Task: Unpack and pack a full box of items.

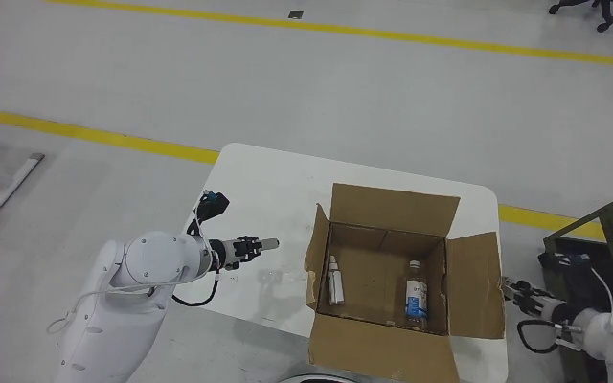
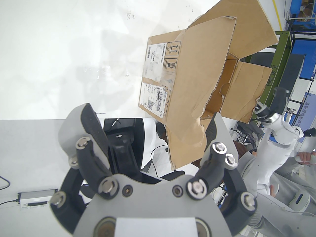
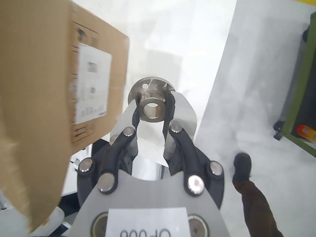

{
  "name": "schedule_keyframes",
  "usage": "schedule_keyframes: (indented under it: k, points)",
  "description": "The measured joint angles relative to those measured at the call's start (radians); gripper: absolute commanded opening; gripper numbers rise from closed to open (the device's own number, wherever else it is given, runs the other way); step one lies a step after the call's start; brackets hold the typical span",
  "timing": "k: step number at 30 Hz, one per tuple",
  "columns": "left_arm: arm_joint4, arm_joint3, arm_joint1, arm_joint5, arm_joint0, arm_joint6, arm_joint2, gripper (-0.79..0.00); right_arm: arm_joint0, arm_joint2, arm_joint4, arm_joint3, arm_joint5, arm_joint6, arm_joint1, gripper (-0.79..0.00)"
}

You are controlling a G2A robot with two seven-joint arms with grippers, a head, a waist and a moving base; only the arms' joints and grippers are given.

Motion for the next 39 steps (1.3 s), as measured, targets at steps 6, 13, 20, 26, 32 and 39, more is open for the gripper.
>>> schedule_keyframes:
  k: [6, 13, 20, 26, 32, 39]
  points:
    - [0.000, 0.000, 0.000, 0.000, 0.000, 0.000, 0.000, 0.000, -0.101, 0.144, 0.235, -0.172, -0.015, -0.044, -0.013, -0.785]
    - [0.000, 0.000, 0.000, 0.000, 0.000, 0.000, 0.000, 0.000, -0.202, 0.165, 0.346, -0.347, -0.111, -0.053, -0.025, -0.785]
    - [0.000, 0.000, 0.000, 0.000, 0.000, 0.000, 0.000, 0.000, -0.223, -0.026, 0.147, -0.448, -0.071, -0.069, -0.021, -0.785]
    - [0.000, 0.000, 0.000, 0.000, 0.000, 0.000, 0.000, 0.000, -0.076, -0.383, -0.229, -0.366, 0.102, -0.082, -0.013, -0.785]
    - [0.000, 0.000, 0.000, 0.000, 0.000, 0.000, 0.000, 0.000, 0.203, -0.747, -0.478, -0.138, 0.278, -0.058, -0.032, -0.785]
    - [0.000, 0.000, 0.000, 0.000, 0.000, 0.000, 0.000, 0.000, 0.426, -1.006, -0.597, 0.086, 0.406, -0.058, -0.071, -0.785]
